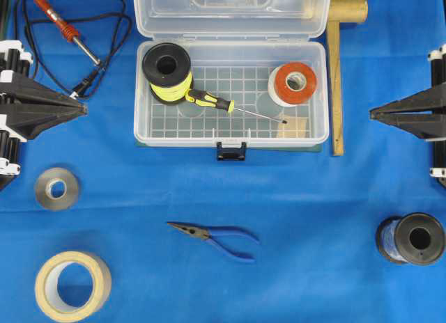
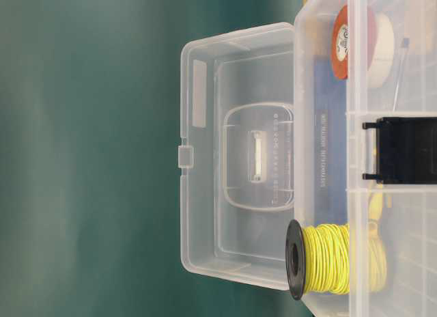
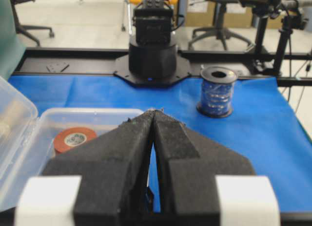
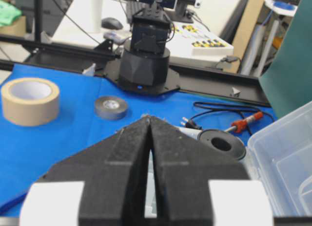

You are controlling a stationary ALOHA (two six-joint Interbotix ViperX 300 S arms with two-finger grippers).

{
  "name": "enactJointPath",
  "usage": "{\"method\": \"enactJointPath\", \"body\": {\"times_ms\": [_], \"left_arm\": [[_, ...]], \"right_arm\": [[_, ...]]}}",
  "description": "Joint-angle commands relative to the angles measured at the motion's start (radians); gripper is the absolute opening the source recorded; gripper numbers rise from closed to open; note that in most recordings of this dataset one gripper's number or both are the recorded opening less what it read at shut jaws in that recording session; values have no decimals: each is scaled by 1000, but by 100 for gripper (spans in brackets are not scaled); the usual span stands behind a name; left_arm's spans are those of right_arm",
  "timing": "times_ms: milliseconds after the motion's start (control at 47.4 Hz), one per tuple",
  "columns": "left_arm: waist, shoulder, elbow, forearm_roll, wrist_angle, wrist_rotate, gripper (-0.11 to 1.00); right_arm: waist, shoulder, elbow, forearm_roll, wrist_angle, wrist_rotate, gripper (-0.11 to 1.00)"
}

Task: Pick the screwdriver from the toolbox among several items.
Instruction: 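Move the right gripper over the yellow-black screwdriver in the toolbox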

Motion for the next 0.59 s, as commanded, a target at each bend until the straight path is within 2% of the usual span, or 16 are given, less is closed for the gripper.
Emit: {"method": "enactJointPath", "body": {"times_ms": [0,127,295,569], "left_arm": [[-2,5,-18,-28,-6,6,0],[-2,5,-18,-28,-3,3,0],[-2,5,-18,-28,0,2,0],[-2,6,-17,-28,2,0,0]], "right_arm": [[-6,9,-46,14,-5,11,0],[-8,66,-124,54,58,37,0],[-31,193,-273,67,222,75,0],[-150,479,-551,77,515,224,0]]}}
